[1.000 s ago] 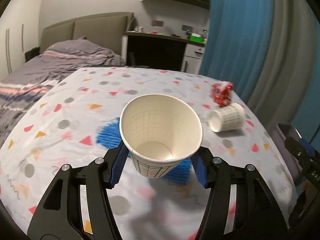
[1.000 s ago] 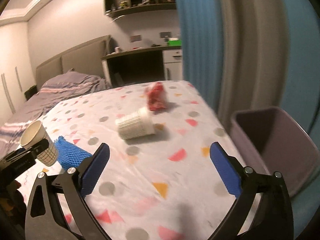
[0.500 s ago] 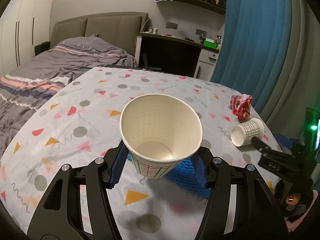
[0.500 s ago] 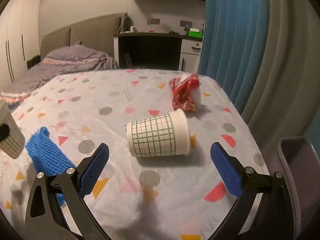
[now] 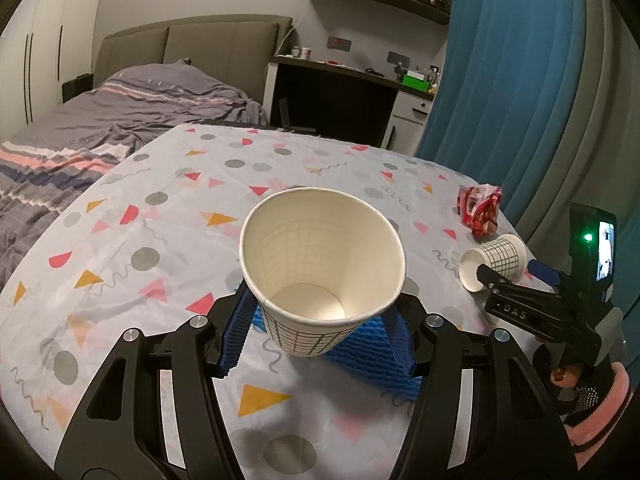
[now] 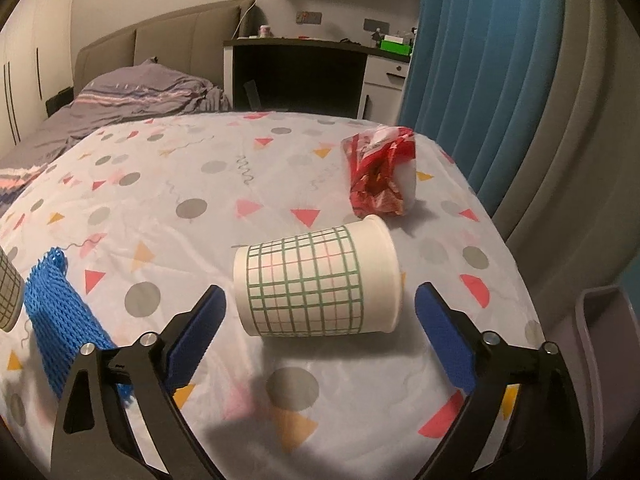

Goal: Collect trash
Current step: 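Grasp the lying white green-grid cup with the right tool, then carry both grid cups over the grey bin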

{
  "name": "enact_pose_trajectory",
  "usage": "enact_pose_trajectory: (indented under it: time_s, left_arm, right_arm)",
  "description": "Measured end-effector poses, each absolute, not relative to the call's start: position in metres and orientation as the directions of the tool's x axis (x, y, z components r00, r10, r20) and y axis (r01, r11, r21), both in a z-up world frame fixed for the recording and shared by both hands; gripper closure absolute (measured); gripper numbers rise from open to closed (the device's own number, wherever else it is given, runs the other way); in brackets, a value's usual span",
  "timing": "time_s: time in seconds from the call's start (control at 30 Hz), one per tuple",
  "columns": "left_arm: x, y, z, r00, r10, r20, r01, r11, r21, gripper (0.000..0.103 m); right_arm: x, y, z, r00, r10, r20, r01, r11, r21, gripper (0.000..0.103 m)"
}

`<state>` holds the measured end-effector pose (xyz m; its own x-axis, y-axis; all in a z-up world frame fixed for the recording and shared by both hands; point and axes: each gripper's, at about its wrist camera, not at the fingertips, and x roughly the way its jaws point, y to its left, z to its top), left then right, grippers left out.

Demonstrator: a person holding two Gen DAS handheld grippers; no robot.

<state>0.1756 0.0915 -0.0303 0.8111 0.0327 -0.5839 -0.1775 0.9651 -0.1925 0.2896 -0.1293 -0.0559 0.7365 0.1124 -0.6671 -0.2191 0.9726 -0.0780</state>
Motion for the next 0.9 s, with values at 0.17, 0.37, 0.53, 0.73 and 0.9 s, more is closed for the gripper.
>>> enact_pose_trajectory:
  time_s: [0.17,0.37,0.53,0.73,0.9]
  left_arm:
    - [0.177,0.091,-0.032,0.808,0.022,-0.588,-0.171,0.965,-0.198,0.045]
    - [0.176,0.091,-0.032,0.809,0.02,-0.587,-0.169,0.965,-0.199,0.045]
    - [0.173,0.087,-0.032,0.811,0.017,-0.585,-0.163,0.967,-0.198,0.045]
    - [0.164,0.079,-0.03,0.818,0.009,-0.575,-0.148,0.969,-0.195,0.045]
    - [0.153,0.065,-0.025,0.828,-0.004,-0.561,-0.124,0.974,-0.191,0.045]
  right_arm:
    - [0.293,-0.127,-0.059,0.723,0.1,-0.684,-0.218,0.972,-0.088,0.025]
    - [0.285,-0.133,-0.055,0.735,0.116,-0.669,-0.217,0.974,-0.07,0.026]
    - [0.261,-0.142,-0.044,0.764,0.133,-0.631,-0.217,0.974,-0.058,0.026]
    - [0.229,-0.154,-0.029,0.799,0.154,-0.582,-0.208,0.978,-0.026,0.026]
    - [0.203,-0.165,-0.016,0.82,0.172,-0.545,-0.207,0.978,-0.002,0.026]
